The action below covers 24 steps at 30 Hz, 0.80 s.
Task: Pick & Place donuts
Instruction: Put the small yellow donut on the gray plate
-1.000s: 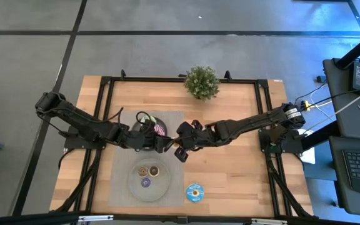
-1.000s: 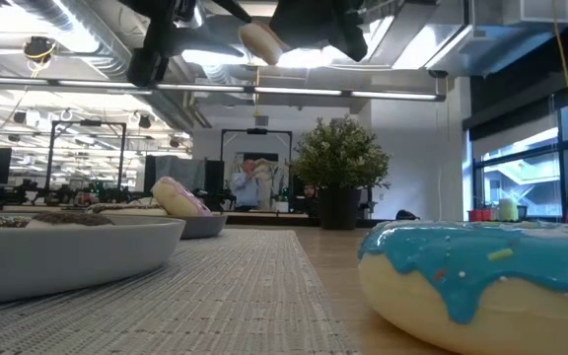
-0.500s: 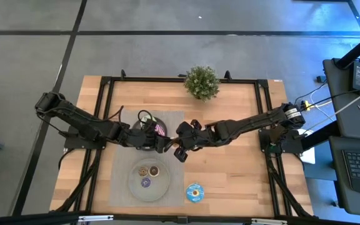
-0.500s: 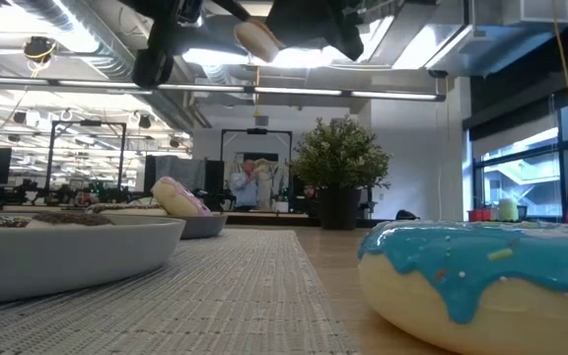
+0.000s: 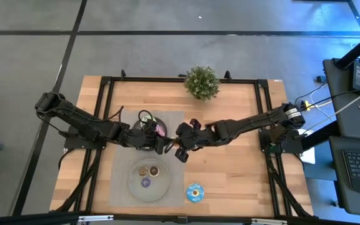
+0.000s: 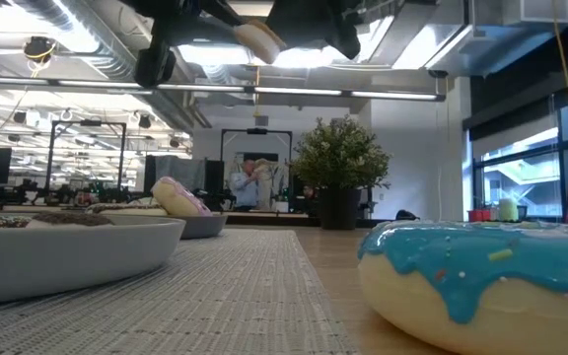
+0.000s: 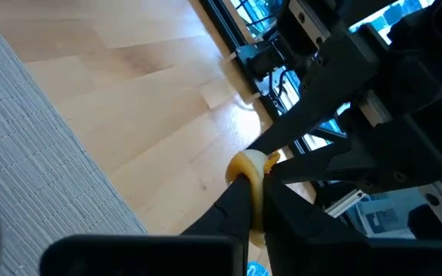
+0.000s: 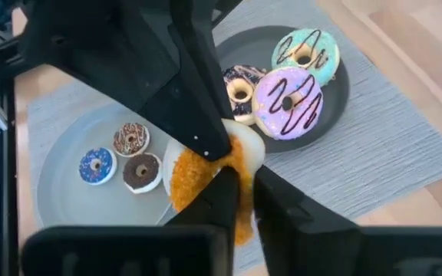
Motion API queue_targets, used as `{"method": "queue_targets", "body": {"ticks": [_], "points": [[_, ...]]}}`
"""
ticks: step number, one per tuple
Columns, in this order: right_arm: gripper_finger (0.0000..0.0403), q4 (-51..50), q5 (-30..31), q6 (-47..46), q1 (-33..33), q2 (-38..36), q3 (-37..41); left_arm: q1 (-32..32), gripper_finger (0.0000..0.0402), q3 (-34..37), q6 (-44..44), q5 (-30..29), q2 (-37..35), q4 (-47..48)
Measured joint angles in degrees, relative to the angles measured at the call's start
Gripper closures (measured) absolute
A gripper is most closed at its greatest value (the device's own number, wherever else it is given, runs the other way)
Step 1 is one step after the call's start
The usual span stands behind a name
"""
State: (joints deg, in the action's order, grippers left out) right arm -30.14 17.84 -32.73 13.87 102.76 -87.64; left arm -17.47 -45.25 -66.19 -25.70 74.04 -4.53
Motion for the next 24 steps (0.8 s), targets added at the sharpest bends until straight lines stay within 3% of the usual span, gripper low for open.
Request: {"method": "queue_targets", "body": {"ticks": [5, 13, 19, 24], "points": [[0.0289, -3.64, -3.94, 0.04, -0.77, -1.14, -0.04, 0.01, 0.0379, 0.00, 1.47, 0.49, 0.05, 0.23], [0.0190, -6.10, -4.13, -1.40, -0.56, -3.79, -0.04, 0.00, 0.0381, 0.00, 2.17, 4.84, 0.04, 0.80], [0.0169, -13.65, -4.93, -2.80, 0.17, -4.39, -0.04, -0.44, 0.0380, 0.00, 2.50, 19.25, 0.04, 5.54], [0.0172, -20.60, -4.23, -5.98, 0.82, -4.37, 0.01, -4.30, 0.0378, 0.00, 3.51, 32.82, 0.04, 12.77]]}}
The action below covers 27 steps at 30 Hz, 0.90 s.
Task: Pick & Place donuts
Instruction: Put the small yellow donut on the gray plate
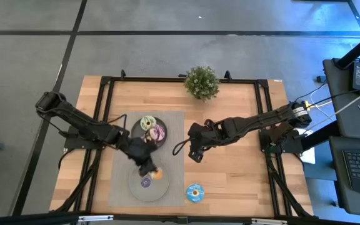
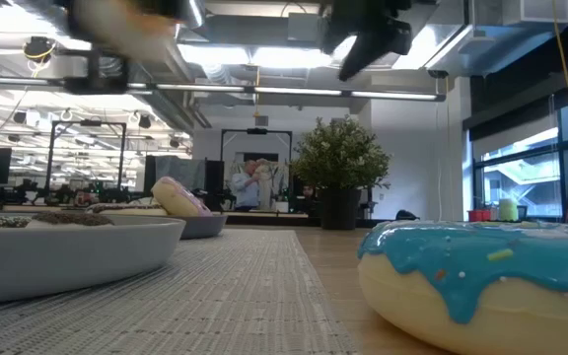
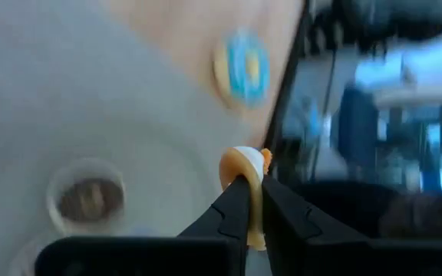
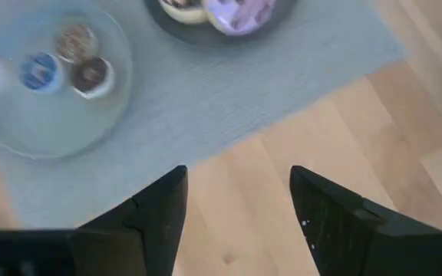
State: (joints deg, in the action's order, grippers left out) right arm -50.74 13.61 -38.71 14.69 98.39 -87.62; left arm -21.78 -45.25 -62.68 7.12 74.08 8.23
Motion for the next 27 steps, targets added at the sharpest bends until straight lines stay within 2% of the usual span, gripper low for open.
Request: {"method": "queue_targets", "body": {"ticks": [2, 4, 10, 13, 22, 27], "points": [[0.0174, -1.65, 1.33, -1.03, 0.42, 0.00, 0.05, -2.27, 0.0378, 0.00, -0.02, 2.27, 0.00, 2.22], [0.0175, -2.48, 2.75, -1.64, 0.73, 0.00, 0.05, -4.61, 0.0379, 0.00, -0.06, 1.57, 0.00, 3.95], [0.0175, -2.10, 3.16, -3.05, 1.06, 0.02, 0.05, -9.55, 0.0379, 0.00, -3.06, -6.79, 2.13, 2.59], [0.0175, -1.84, 3.74, -3.04, 1.03, 0.04, 0.05, -10.48, 0.0379, 0.00, -5.44, -9.22, 4.72, 1.47], [0.0176, -1.02, 4.78, -3.09, 1.03, 0.09, 0.05, -10.41, 0.0379, 0.00, -5.13, -9.03, 14.02, -5.38], [0.0176, -0.74, 4.80, -3.09, 1.03, 0.09, 0.05, -10.33, 0.0379, 0.00, -5.09, -9.52, 16.60, -5.56]]}}
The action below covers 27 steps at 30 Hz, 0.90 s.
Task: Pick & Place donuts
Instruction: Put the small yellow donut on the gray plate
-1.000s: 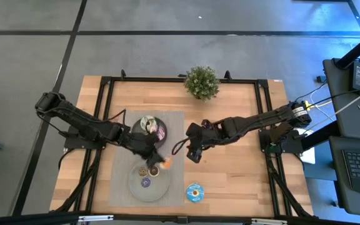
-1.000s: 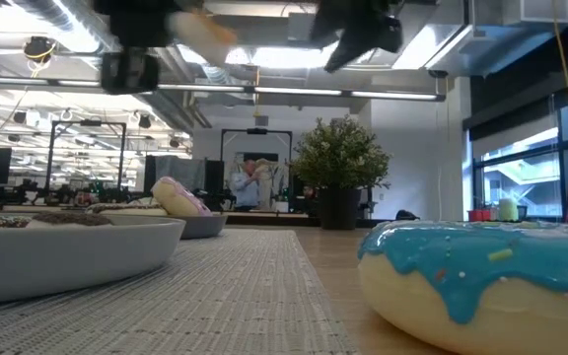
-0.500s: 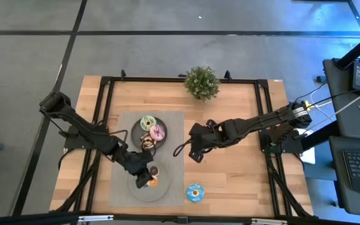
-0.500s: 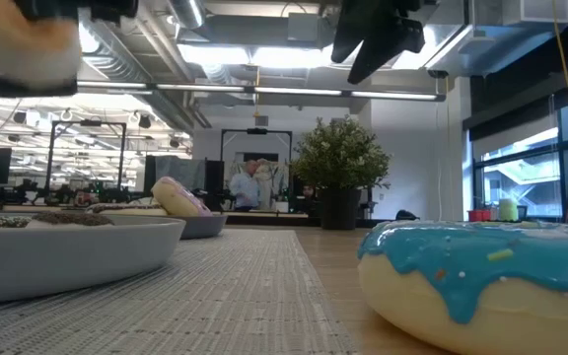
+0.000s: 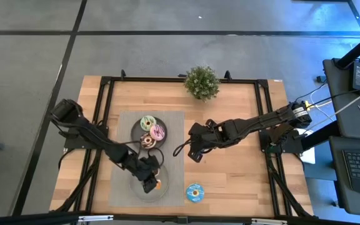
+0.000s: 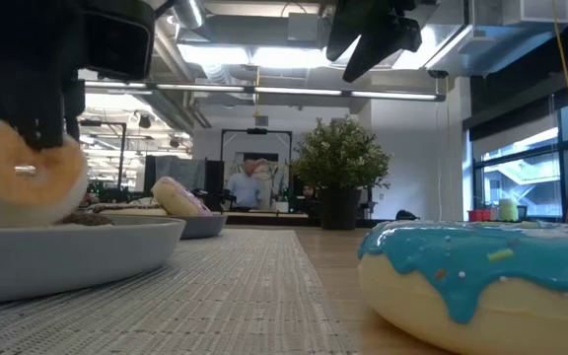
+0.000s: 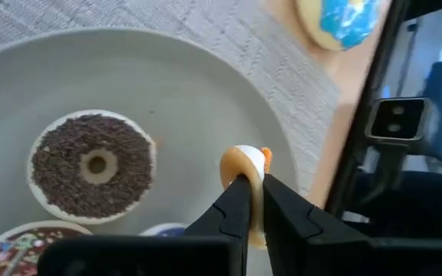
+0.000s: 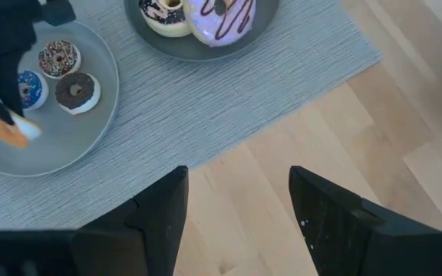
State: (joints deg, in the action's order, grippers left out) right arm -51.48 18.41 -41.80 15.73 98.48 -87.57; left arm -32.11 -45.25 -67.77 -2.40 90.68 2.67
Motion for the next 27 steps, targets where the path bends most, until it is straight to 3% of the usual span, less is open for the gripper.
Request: {"method": "queue_targets", "body": {"ticks": [11, 27], "points": [[0.0176, -0.02, 0.00, 0.09, 0.00, 0.00, 0.00, 0.08, 0.0374, 0.00, 2.56, -2.66, 1.76, 0.09], [0.0176, -0.20, 0.00, 0.46, 0.00, 0.02, 0.00, 0.08, 0.0318, 0.00, 0.92, -3.29, 1.76, 0.18]]}}
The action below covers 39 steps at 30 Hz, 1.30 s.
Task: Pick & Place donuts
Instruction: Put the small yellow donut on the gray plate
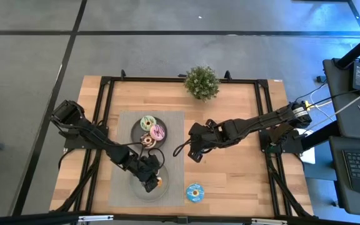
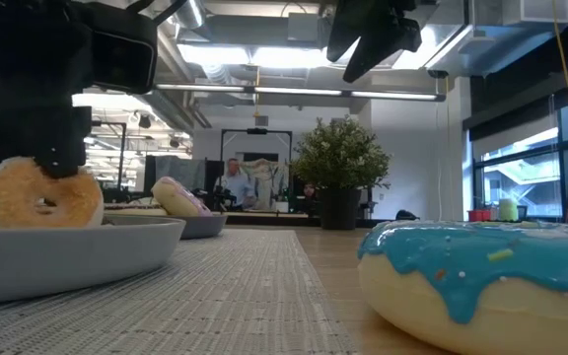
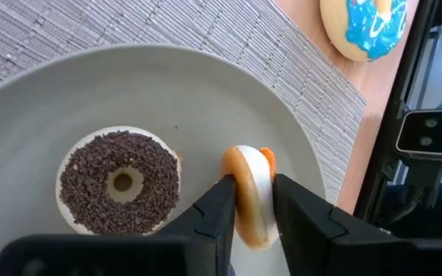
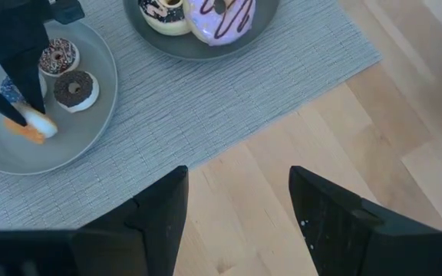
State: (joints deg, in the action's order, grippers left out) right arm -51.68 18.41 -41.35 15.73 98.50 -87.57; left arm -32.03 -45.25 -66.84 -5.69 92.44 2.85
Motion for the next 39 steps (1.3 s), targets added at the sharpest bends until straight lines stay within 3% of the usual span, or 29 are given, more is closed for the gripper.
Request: {"method": "queue_targets", "body": {"ticks": [5, 15, 31, 39], "points": [[0.0176, -0.07, 0.00, 0.11, -0.01, 0.02, 0.00, 0.00, 0.0285, 0.00, -0.09, -0.11, -0.01, 0.11], [0.0176, -0.07, 0.00, 1.10, -0.02, 0.02, 0.00, 1.21, 0.0233, 0.00, -0.14, 6.59, -0.01, 0.13], [0.0175, -0.07, 0.00, 1.10, -0.02, 0.02, 0.00, 4.07, 0.0229, 0.00, 0.56, 11.84, -0.03, 0.41], [0.0175, -0.17, 0.00, 1.10, -0.02, 0.02, 0.00, 4.07, 0.0232, 0.02, 0.61, 9.12, -3.78, 7.63]]}}
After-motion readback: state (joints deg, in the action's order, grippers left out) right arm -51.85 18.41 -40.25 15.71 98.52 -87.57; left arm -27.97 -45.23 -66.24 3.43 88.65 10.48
